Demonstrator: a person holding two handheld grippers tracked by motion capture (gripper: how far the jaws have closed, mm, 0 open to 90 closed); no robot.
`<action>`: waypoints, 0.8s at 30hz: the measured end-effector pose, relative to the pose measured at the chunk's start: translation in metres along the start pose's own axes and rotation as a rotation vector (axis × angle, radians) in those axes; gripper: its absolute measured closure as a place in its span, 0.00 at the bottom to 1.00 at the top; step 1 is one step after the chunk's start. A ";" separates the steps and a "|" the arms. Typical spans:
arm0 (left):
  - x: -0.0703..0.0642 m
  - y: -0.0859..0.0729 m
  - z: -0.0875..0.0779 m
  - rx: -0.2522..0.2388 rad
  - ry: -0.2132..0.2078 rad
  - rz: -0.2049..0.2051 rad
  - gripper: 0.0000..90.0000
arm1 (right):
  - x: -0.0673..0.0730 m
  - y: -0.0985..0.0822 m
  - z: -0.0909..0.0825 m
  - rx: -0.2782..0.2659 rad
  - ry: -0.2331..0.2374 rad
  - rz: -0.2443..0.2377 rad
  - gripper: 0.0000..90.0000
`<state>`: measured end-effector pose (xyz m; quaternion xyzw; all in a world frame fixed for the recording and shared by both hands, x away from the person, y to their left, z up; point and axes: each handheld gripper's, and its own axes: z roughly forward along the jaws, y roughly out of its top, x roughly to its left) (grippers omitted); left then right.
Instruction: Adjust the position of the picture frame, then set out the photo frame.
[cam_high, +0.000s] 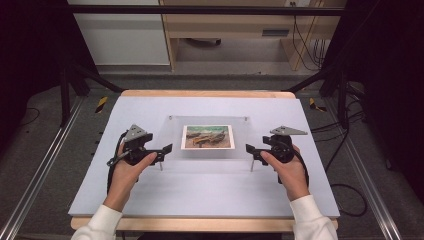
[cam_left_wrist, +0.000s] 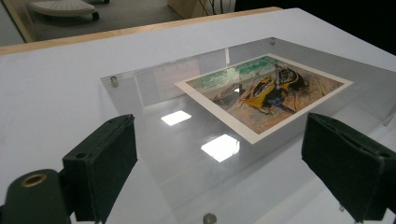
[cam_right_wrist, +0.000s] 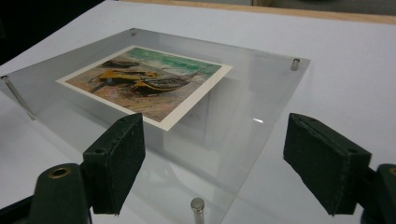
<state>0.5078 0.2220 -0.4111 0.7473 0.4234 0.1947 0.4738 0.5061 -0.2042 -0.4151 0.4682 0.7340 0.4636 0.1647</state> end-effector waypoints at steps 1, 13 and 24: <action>0.000 0.000 0.002 0.001 0.003 -0.005 0.11 | -0.001 0.000 0.003 0.012 0.003 0.010 0.24; 0.011 -0.022 0.007 0.044 0.019 -0.074 0.13 | -0.010 -0.011 0.014 0.042 0.021 0.062 0.26; 0.005 -0.033 0.020 0.074 -0.035 -0.132 0.12 | -0.009 -0.017 0.025 0.087 0.051 0.084 0.24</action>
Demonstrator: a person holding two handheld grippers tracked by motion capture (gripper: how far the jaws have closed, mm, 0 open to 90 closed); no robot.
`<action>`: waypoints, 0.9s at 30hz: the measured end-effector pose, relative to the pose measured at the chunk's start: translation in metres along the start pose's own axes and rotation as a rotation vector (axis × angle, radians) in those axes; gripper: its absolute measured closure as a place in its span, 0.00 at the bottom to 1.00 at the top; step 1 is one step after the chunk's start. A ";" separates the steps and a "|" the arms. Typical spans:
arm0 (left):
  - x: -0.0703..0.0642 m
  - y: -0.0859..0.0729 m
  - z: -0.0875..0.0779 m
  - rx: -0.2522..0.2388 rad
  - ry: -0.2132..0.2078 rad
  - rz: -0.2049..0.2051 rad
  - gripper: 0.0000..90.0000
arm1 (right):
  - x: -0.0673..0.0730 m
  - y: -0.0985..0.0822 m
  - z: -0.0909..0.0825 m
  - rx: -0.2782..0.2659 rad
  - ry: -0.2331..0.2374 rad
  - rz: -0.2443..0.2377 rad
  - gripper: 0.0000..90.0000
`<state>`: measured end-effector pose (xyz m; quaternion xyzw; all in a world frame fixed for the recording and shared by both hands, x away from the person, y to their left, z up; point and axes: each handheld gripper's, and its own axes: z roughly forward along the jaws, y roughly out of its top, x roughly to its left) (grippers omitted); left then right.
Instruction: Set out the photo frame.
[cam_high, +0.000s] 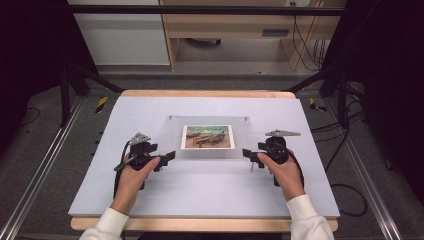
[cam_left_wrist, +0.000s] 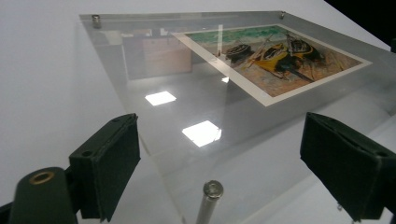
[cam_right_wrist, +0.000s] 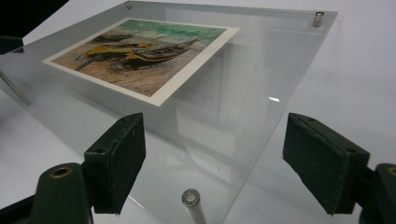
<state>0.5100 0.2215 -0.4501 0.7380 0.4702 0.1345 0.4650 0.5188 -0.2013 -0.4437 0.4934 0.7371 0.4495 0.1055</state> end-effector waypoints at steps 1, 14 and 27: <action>0.000 0.000 0.000 0.000 0.000 0.000 0.12 | 0.000 0.000 0.000 0.000 0.000 0.000 0.24; 0.010 -0.003 0.002 0.011 -0.053 -0.107 0.14 | -0.002 -0.001 0.006 0.006 0.025 0.028 0.25; 0.015 -0.004 0.005 0.028 -0.100 -0.157 0.14 | -0.005 -0.002 0.009 0.012 0.050 0.074 0.23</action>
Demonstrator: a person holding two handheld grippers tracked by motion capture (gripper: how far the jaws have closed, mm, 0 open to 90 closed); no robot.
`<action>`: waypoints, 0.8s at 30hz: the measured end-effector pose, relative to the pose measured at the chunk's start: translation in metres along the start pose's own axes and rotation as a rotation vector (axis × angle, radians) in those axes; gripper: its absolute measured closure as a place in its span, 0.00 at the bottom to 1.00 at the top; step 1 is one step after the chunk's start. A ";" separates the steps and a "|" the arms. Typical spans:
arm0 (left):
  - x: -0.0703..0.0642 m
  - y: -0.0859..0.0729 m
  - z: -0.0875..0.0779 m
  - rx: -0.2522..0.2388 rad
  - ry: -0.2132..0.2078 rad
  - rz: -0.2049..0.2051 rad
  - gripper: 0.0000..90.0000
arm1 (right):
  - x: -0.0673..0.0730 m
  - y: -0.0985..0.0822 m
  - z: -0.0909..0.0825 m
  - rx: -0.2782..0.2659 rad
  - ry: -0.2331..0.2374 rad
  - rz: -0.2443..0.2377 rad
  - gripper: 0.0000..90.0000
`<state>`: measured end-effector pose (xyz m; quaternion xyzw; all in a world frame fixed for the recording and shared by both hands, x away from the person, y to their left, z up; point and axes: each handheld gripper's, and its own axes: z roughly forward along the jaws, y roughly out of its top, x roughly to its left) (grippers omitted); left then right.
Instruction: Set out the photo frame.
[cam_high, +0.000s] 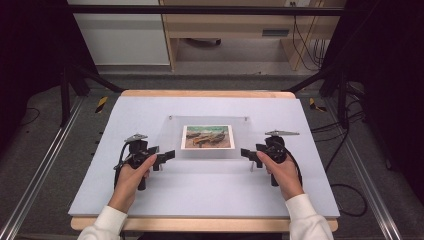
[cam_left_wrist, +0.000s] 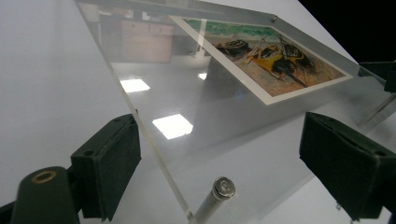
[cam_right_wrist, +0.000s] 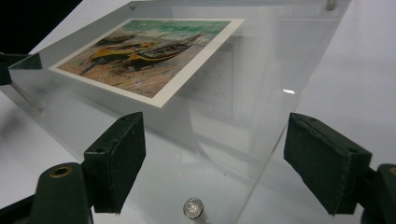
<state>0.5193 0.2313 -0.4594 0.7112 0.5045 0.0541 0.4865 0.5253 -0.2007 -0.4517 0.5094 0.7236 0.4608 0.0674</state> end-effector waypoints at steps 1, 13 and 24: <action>-0.001 0.000 0.001 0.003 -0.006 -0.007 0.14 | 0.000 0.000 0.000 0.003 0.000 0.009 0.24; -0.001 0.001 0.003 0.009 -0.009 -0.012 0.13 | 0.001 -0.002 -0.003 0.017 0.016 0.038 0.23; 0.000 0.001 0.005 0.011 -0.017 -0.017 0.13 | -0.001 -0.002 0.001 0.019 0.021 0.065 0.20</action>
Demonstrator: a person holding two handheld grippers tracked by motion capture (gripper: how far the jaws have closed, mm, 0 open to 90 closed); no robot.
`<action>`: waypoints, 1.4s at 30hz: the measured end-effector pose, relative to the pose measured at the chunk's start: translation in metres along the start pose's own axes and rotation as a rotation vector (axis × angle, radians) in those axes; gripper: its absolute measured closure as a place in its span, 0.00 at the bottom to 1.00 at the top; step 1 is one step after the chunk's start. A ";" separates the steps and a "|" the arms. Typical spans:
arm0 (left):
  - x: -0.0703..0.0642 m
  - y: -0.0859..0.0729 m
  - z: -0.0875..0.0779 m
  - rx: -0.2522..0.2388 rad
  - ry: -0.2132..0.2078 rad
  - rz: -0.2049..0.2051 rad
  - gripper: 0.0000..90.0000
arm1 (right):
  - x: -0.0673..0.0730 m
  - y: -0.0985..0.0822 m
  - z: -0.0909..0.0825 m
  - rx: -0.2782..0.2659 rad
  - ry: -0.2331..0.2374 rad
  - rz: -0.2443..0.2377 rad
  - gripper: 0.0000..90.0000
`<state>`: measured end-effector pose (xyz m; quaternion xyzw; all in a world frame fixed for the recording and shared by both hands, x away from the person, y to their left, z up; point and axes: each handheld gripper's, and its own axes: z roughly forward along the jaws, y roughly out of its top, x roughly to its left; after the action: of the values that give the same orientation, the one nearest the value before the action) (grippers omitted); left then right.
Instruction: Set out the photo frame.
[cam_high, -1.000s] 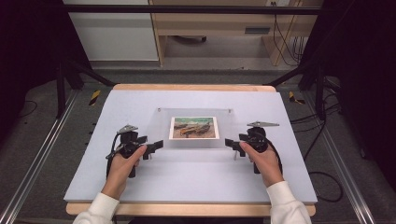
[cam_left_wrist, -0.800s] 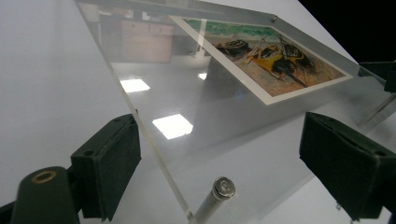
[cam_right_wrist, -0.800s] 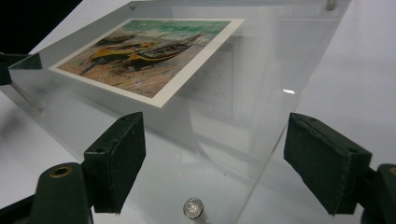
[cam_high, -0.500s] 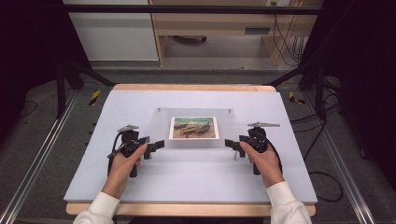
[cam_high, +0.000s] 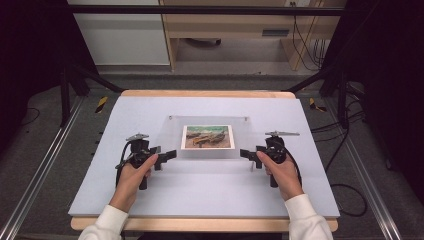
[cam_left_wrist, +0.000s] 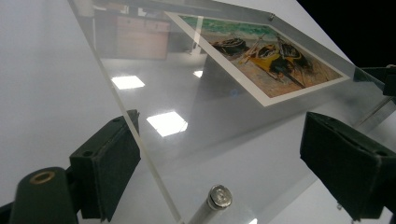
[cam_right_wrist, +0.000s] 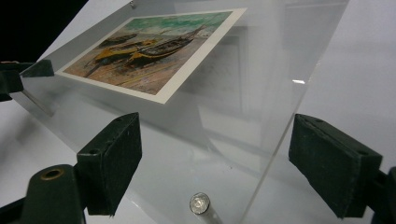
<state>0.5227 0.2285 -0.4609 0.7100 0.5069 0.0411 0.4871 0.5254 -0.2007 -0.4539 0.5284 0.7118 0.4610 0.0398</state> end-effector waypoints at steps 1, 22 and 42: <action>0.000 0.000 0.001 0.001 -0.001 -0.001 0.13 | -0.001 0.000 0.000 0.000 0.004 0.003 0.19; 0.000 0.001 0.001 0.010 0.000 0.001 0.13 | -0.001 0.001 0.004 0.011 0.022 0.028 0.19; 0.001 0.002 -0.002 0.015 -0.002 0.005 0.18 | -0.002 0.002 0.003 -0.003 0.016 0.011 0.24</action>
<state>0.5237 0.2301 -0.4585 0.7151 0.5048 0.0379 0.4820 0.5287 -0.2005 -0.4551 0.5287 0.7085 0.4663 0.0323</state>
